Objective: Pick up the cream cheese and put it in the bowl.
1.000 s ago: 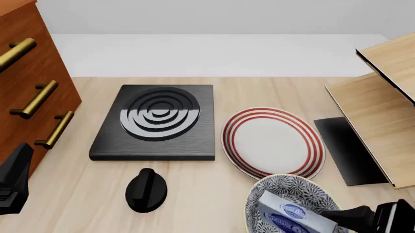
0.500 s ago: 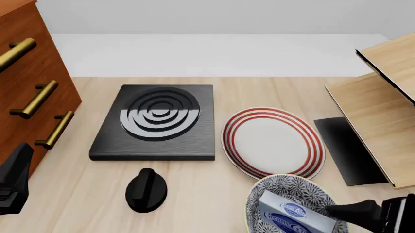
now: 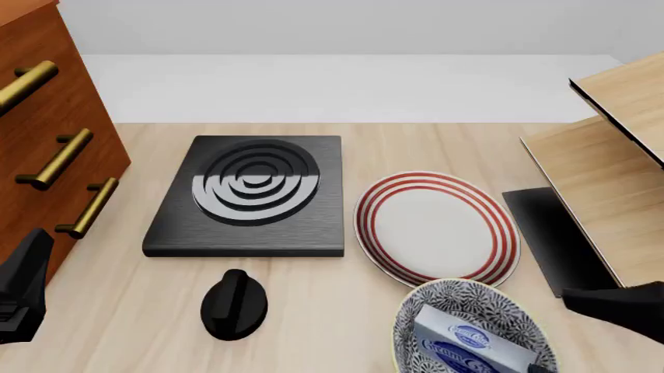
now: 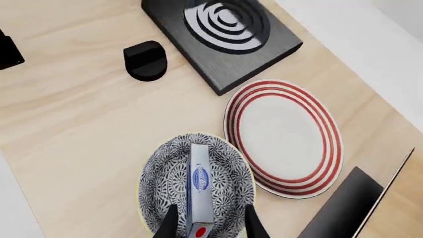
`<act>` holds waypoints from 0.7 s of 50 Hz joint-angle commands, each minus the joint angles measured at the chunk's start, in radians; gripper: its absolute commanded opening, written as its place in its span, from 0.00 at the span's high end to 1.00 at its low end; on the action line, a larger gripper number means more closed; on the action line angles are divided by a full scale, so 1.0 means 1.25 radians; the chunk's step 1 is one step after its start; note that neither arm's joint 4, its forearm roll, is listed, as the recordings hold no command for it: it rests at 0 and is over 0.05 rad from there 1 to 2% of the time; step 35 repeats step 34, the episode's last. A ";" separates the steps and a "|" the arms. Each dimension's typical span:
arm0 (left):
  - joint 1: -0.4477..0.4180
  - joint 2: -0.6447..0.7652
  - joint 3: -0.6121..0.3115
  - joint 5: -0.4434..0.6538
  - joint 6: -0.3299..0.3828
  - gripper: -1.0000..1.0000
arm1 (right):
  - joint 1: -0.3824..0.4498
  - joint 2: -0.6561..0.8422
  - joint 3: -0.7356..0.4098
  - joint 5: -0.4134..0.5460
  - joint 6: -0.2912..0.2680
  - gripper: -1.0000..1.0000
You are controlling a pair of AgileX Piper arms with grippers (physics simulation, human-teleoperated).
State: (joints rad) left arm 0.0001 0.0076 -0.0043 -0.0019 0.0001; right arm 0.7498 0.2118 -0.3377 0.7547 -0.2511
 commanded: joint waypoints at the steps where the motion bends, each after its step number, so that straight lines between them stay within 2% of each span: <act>1: 0.000 0.000 0.000 0.000 0.000 0.00 | -0.004 -0.013 -0.074 0.021 -0.010 0.00; 9: 0.000 0.000 0.000 0.000 0.000 0.00 | -0.009 -0.021 -0.116 -0.010 0.002 0.00; 16: 0.000 0.000 0.000 0.000 0.000 0.00 | -0.005 -0.016 -0.188 -0.036 0.017 0.00; 24: 0.000 0.000 0.000 0.000 0.000 0.00 | -0.014 -0.025 -0.256 -0.030 0.021 0.00; 35: 0.000 0.000 0.000 0.000 0.000 0.00 | -0.014 -0.087 -0.293 0.019 0.031 0.00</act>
